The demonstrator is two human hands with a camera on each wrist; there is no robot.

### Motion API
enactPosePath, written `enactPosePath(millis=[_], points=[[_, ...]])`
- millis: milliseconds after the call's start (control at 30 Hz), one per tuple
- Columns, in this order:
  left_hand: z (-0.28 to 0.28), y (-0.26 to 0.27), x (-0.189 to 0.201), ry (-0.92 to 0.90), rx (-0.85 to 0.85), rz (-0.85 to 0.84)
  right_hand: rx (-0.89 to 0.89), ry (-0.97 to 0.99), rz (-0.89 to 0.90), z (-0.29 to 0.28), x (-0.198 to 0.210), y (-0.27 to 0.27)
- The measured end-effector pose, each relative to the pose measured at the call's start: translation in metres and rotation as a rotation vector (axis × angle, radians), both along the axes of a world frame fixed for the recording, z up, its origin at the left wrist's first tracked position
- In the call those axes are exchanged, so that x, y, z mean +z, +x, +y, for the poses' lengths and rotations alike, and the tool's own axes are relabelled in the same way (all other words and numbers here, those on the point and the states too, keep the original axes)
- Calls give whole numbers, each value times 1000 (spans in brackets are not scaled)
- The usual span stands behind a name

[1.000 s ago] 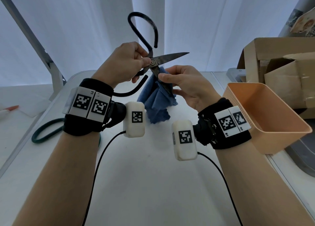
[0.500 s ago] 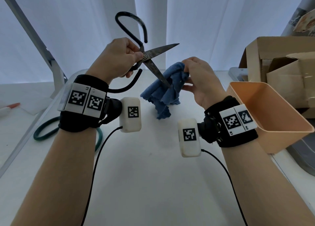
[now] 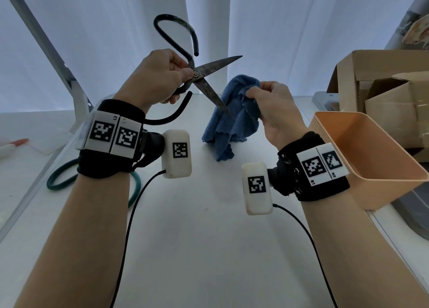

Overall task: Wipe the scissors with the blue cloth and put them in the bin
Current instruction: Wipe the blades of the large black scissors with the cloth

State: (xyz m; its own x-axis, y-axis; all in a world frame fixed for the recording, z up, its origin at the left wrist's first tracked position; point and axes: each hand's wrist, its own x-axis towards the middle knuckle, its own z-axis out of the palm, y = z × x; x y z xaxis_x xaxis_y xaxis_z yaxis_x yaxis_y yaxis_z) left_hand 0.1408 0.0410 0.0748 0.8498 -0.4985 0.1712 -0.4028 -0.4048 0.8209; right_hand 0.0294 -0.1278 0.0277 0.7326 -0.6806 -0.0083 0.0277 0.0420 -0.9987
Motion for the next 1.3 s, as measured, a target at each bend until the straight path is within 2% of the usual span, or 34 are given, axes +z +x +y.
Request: enactPosePath(millis=[167,300,433,600,700,900,1000,1200,1300], points=[[0,1,0,-8,3,10,25,9,-64,-1,0,0],[-1,0,0,-4,-3,6,49,2,-37,0,0,0],[-1,0,0,-4,-11,7,27,136,-31,-1,2,2],[-1,0,1,3,-19,8,61,345,-188,0,8,-1],[0,0,1,8,-18,5,96,371,-311,-1,8,-1],[1,-2,2,18,-34,19,-69,386,-372,-2,10,-2],[-1,-4,2,16,-56,23,-87,352,-322,-1,9,-1],[-8,-9,0,18,-80,13,108,251,-196,7,11,1],[-8,-9,-1,15,-80,-1,189,319,-195,11,16,-2]])
